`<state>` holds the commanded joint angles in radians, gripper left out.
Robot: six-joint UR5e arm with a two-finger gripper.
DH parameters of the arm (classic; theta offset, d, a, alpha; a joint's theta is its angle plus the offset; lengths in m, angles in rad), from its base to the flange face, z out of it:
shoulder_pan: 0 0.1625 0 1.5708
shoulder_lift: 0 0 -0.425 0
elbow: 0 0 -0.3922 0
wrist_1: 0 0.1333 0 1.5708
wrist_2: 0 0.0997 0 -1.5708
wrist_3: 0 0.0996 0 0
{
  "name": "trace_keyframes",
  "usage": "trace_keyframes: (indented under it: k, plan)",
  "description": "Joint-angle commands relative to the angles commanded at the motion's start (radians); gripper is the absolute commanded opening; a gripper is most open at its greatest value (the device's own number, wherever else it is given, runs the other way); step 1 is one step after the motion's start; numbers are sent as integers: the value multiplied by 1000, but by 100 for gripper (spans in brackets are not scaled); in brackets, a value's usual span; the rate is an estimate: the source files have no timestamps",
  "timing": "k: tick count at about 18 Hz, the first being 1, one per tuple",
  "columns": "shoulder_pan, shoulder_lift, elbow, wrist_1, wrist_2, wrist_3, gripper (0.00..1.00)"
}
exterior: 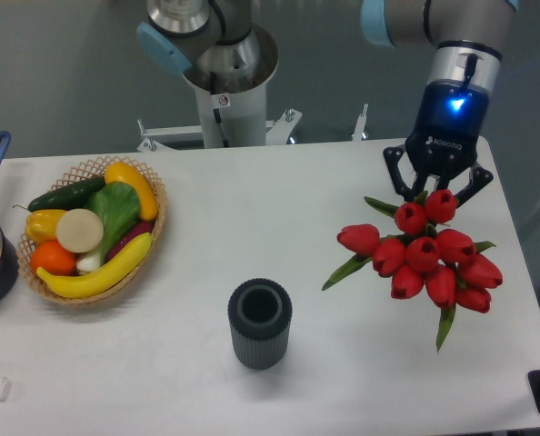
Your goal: Insert the flowers into the vase
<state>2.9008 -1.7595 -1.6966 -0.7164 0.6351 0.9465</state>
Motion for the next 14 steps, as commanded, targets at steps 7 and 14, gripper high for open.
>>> trace_keyframes:
  k: [7, 14]
  plan:
    - [-2, 0, 0, 2, 0, 2, 22]
    - [-11, -21, 6, 41, -106, 8, 19]
